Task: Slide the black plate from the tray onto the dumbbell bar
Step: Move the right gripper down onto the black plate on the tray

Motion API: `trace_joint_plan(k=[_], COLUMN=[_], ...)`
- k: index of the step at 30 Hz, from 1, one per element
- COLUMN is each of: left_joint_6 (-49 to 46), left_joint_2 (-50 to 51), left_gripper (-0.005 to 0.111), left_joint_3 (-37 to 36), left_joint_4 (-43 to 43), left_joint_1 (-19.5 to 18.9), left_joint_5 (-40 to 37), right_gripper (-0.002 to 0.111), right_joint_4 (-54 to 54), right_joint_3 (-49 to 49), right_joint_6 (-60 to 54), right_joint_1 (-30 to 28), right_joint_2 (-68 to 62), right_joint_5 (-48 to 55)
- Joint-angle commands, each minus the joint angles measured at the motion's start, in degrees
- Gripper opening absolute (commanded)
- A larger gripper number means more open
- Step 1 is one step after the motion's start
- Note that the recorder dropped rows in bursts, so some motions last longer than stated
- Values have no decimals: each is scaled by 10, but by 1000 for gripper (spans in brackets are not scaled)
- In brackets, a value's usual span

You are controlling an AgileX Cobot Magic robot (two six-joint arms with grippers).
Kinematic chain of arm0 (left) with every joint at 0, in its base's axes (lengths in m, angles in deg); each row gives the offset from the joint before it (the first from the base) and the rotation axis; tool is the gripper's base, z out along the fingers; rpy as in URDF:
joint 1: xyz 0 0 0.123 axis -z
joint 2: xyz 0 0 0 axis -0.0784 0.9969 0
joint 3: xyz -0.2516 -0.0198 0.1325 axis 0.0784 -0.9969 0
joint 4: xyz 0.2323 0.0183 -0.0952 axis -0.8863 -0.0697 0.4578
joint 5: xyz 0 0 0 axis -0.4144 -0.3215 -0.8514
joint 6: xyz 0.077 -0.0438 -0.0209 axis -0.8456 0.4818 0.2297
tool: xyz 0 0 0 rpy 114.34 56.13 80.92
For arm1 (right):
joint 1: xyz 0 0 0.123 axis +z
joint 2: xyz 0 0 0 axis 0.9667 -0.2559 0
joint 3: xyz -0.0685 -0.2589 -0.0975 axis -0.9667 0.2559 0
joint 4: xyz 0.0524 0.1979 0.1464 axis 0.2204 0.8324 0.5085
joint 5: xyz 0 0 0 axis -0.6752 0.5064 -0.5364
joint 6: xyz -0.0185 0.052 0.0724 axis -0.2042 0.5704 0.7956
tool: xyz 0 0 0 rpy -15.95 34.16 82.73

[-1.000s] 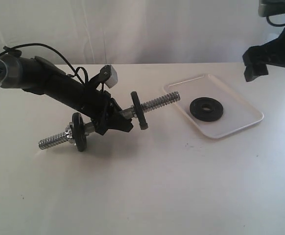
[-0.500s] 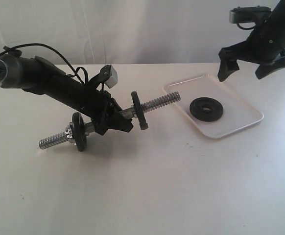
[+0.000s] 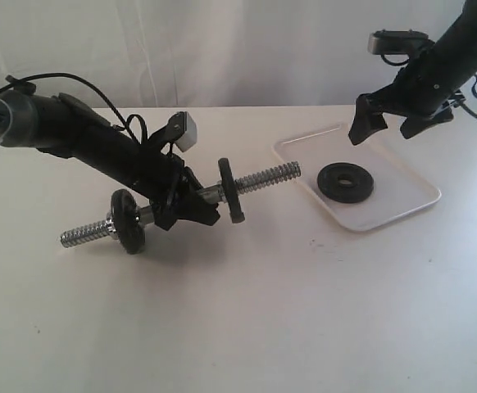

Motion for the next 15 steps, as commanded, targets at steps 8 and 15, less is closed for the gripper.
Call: trace_joint_plan(k=[8,15], left_joint_6=[-3,-10], left_joint_2=[-25,-28], left_gripper=[0,0], left_joint_3=[10,10], left_joint_4=[119,122], left_joint_1=[1,1], left_joint_5=[-53,-57], right_gripper=[89,99], right_joint_4=[11,-69], right_joint_3=[-3,-3], right_joint_6=[-73,-16], right_joint_1=[39,66], right_joint_2=[-50,-62], right_joint_5=[-83,-100])
